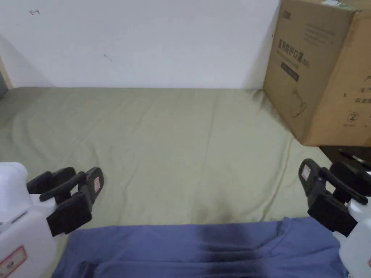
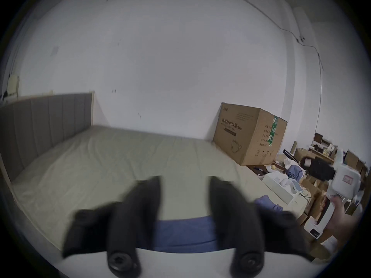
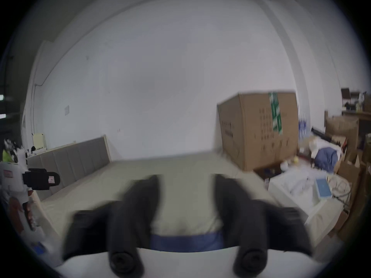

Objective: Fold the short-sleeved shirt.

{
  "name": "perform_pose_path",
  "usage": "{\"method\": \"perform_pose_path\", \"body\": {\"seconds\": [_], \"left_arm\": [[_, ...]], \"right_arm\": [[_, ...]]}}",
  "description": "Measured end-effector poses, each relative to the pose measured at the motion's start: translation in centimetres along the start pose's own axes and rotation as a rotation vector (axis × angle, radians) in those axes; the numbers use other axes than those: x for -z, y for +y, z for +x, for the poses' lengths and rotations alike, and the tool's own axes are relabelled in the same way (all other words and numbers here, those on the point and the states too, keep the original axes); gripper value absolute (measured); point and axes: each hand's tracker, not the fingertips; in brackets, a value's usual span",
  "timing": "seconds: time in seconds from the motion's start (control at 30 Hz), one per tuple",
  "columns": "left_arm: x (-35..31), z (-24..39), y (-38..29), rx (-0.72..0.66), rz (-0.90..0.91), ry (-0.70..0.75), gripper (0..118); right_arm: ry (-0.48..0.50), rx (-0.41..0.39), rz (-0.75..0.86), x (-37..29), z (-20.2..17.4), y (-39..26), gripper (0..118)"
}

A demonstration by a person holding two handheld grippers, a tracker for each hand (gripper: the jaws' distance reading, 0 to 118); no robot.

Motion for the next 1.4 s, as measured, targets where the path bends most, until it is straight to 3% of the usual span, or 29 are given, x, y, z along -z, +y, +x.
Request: {"method": "perform_pose_path", "body": {"seconds": [0.03, 0.07, 0.2, 0.27, 0.33, 0.47, 0.57, 0.6, 0.63, 0.7, 0.73, 0.87, 0.97, 1.07, 1.13, 1.23, 1.3, 1.37, 1.4], "left_arm": [[-0.2, 0.4, -0.3, -0.003, 0.017, -0.007, 21], [-0.3, 0.4, -0.7, -0.006, 0.046, -0.005, 0], [-1.9, 1.4, -1.0, 0.083, 0.152, 0.082, 0], [-2.0, 0.7, 0.0, 0.06, 0.152, 0.079, 0], [-0.3, -2.3, 1.6, -0.053, -0.004, 0.005, 0], [6.5, -11.4, 0.4, -0.303, -0.497, -0.16, 0], [10.0, -17.8, -3.9, -0.433, -0.685, -0.143, 0], [10.6, -19.3, -5.1, -0.511, -0.736, -0.19, 4], [11.2, -21.3, -6.6, -0.641, -0.76, -0.241, 25], [11.7, -23.7, -8.7, -0.736, -0.741, -0.253, 109], [11.9, -24.4, -9.6, -0.748, -0.749, -0.242, 118], [13.4, -26.5, -12.8, -0.927, -0.81, -0.429, 118], [14.6, -27.0, -15.5, -0.978, -0.875, -0.4, 118], [15.4, -26.0, -15.6, -1.046, -0.785, -0.558, 118], [16.7, -24.4, -16.6, -1.105, -0.824, -0.568, 118], [18.2, -21.4, -16.4, -0.994, -0.858, -0.628, 118], [18.9, -21.0, -16.1, -0.881, -0.886, -0.582, 118], [18.5, -20.7, -15.5, -0.881, -0.877, -0.554, 117], [18.4, -21.2, -15.4, -0.856, -0.874, -0.511, 100]], "right_arm": [[-0.001, -0.012, 0.028, -0.1, -0.7, -0.1, 14], [-0.002, -0.013, 0.071, -0.4, -1.3, 0.2, 0], [0.023, 0.007, 0.063, -0.5, -2.1, 0.5, 0], [0.032, 0.012, 0.039, -0.3, -2.1, 0.9, 0], [0.029, 0.006, 0.009, 0.0, -1.8, 0.8, 0], [0.055, 0.002, -0.053, 0.4, -1.6, 0.7, 0], [0.077, -0.038, -0.108, 1.0, -2.1, 0.1, 0], [0.078, -0.052, -0.118, 1.2, -2.3, 0.0, 0], [0.082, -0.06, -0.126, 1.3, -2.4, -0.2, 0], [0.094, -0.056, -0.146, 1.6, -2.6, -0.7, 0], [0.098, -0.052, -0.157, 1.8, -2.8, -0.8, 0], [0.105, -0.062, -0.198, 2.7, -3.6, -1.2, 0], [0.118, -0.072, -0.225, 3.2, -4.0, -1.4, 0], [0.126, -0.081, -0.242, 3.4, -4.3, -1.6, 0], [0.131, -0.084, -0.255, 3.7, -4.4, -2.0, 0], [0.132, -0.085, -0.271, 4.1, -4.7, -2.4, 0], [0.137, -0.078, -0.279, 4.2, -4.7, -2.6, 0], [0.138, -0.064, -0.286, 4.2, -4.6, -2.7, 0], [0.139, -0.056, -0.287, 4.2, -4.5, -2.8, 0]]}}
